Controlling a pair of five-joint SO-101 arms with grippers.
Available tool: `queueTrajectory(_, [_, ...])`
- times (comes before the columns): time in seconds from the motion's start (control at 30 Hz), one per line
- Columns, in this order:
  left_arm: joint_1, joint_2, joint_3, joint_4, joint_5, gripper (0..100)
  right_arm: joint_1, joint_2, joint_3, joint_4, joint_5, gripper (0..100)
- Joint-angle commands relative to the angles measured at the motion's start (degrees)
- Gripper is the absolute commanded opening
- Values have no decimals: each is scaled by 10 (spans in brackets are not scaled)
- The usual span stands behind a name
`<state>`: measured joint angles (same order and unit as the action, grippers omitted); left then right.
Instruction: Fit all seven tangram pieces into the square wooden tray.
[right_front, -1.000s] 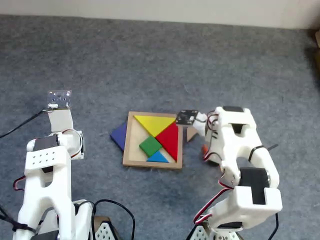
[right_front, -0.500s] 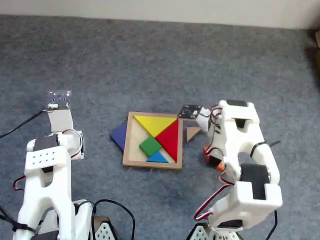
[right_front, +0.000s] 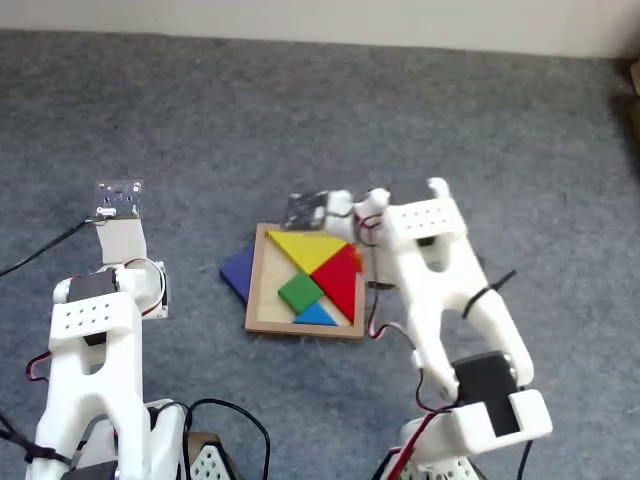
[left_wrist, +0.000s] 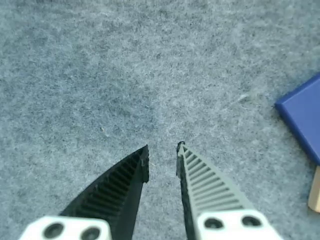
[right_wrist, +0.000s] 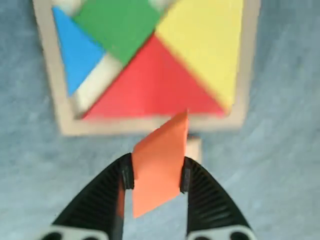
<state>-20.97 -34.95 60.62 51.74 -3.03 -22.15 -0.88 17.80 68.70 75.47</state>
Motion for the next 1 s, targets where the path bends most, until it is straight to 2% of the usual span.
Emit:
queueTrajectory(0.0, [-9, -13, -1, -8, 4, 109, -51, -34, -32, -77, 52, 6])
queueTrajectory(0.2, [-39, -13, -1, -25, 6, 109, -129, -33, -14, -138, 91, 6])
queueTrajectory(0.47, [-40, -13, -1, -26, 6, 109, -203, -33, 52, -259, 106, 5])
queueTrajectory(0.77, [-41, -13, -1, -26, 6, 109, -248, -33, 73, -267, 185, 5])
queueTrajectory(0.9, [-47, -13, -1, -26, 6, 109, -250, -33, 74, -267, 181, 8])
queueTrajectory(0.97, [-49, -13, -1, -26, 6, 109, -248, -31, 74, -265, 151, 49])
